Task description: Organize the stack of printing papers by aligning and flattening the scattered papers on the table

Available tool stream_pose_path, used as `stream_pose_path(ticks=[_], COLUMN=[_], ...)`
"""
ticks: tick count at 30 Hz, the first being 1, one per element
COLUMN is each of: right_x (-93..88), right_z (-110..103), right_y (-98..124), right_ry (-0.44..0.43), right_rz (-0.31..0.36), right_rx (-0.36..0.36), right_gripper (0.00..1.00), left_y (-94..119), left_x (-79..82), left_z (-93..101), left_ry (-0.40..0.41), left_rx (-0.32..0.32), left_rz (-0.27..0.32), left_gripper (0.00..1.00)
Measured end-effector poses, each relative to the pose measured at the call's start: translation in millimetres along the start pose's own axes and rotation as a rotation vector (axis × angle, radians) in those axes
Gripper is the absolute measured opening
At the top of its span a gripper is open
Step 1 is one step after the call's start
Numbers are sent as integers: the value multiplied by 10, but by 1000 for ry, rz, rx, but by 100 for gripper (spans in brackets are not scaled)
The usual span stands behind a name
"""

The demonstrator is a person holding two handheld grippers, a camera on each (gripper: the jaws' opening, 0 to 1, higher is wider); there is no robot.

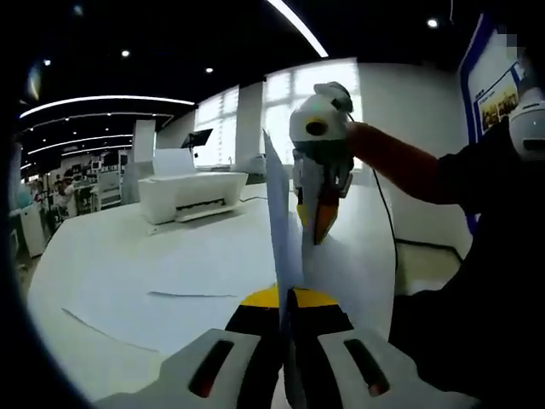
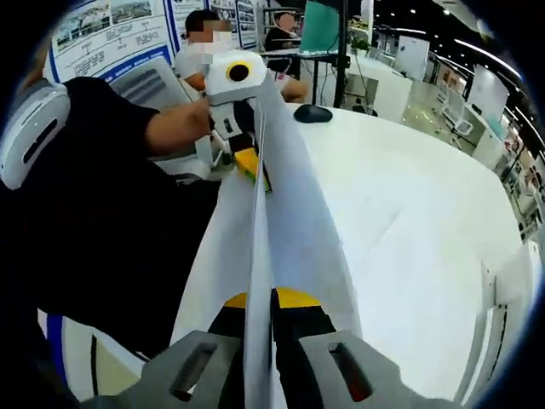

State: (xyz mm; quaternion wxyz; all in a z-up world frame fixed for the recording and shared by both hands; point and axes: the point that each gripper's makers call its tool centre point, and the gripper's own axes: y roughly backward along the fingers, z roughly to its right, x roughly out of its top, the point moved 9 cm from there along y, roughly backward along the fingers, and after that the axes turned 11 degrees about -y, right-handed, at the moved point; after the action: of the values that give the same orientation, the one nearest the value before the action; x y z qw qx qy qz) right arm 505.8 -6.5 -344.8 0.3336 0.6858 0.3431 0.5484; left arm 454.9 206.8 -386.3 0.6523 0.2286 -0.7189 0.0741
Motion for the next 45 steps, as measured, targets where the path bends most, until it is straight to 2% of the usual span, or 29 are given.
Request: stream_pose_path(ticks=[4,13,18,31,45], right_x=[63,124,124,172,370], right_z=[81,219,236,132,-26], right_y=[-50,-73,-68,-87,-136], right_ry=[-45,-88,-103,-139,-166], right_rz=[-17,-28,-28,-18,82], right_rx=[7,4,5,30,139], right_gripper=[0,0,0,0,0], left_y=[-16,2,-15,-86,-81], left_x=[-10,-26,17,46,91], left_z=[11,23,105,189,199], left_ry=[0,5,8,3,3], left_rx=[-13,-37,-61,-68,-47], left_rz=[13,47,77,73,90], left_gripper=[7,8,16,18,18])
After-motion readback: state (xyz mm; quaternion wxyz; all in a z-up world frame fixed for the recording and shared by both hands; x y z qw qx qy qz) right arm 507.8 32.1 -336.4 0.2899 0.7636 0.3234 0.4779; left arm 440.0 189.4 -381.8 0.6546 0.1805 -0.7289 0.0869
